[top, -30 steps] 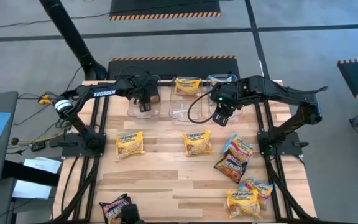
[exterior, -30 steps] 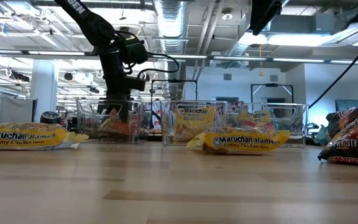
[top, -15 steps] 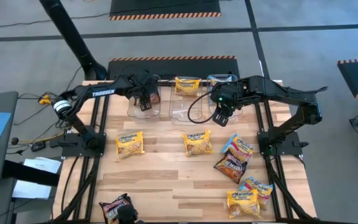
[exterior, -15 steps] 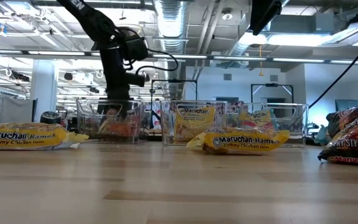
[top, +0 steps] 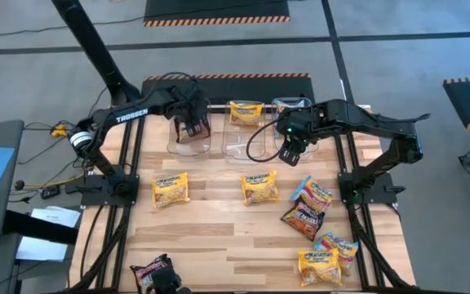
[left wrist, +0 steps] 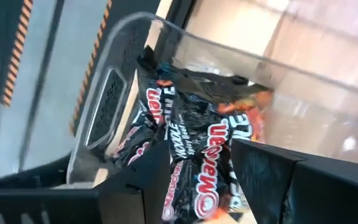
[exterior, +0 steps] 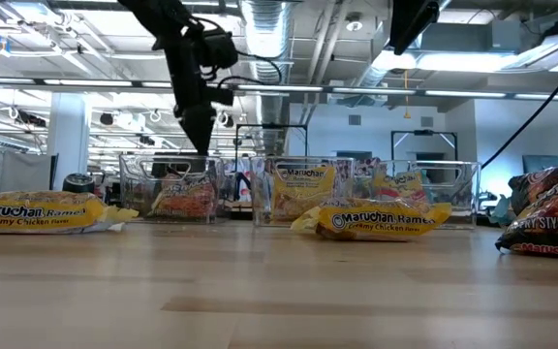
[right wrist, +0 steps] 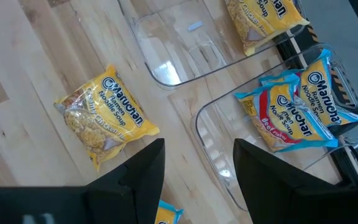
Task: Sort Maruchan noodles
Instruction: Put the yellow noodle pack into the middle transparent bin
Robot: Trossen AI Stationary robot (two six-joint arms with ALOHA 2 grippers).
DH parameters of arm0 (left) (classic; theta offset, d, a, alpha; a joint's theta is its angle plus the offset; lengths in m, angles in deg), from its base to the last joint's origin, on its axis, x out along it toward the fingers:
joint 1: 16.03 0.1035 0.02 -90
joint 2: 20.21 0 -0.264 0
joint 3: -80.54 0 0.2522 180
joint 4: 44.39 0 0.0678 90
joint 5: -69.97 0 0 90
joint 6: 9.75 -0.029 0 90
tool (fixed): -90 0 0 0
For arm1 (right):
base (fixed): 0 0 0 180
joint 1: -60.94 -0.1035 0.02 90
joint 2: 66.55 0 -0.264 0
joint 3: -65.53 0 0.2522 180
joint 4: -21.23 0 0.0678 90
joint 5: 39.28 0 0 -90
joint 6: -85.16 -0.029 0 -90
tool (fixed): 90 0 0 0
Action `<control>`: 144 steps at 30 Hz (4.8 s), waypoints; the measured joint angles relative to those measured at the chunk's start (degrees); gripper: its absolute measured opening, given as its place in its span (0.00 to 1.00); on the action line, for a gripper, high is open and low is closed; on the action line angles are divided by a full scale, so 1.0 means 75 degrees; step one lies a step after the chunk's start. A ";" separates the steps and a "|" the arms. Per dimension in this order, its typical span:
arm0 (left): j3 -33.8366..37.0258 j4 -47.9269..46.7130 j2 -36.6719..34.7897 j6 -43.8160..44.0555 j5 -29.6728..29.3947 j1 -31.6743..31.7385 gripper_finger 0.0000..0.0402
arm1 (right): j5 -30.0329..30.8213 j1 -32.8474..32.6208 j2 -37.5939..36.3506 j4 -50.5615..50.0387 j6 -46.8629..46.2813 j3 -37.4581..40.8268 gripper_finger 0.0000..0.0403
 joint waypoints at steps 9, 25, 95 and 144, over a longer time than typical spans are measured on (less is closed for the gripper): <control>-0.1194 -0.0566 -0.0019 0.1133 0.2142 -0.0003 0.40 | -0.1277 -0.0021 0.0000 -0.0057 0.0541 -0.0002 0.53; -0.1348 -0.1299 -0.0516 0.1374 0.3581 -0.0588 0.40 | -0.3625 -0.1035 0.0000 -0.0584 -0.1166 0.0001 0.53; -0.1342 -0.2198 -0.2384 0.3061 0.3321 -0.5339 0.40 | -0.4590 -0.6522 0.3614 0.0564 -0.5088 0.0170 0.53; -0.1342 -0.2390 -0.2381 0.3451 0.3170 -0.5447 0.40 | -0.6035 -0.4787 0.0199 0.3064 -0.2682 0.4669 0.53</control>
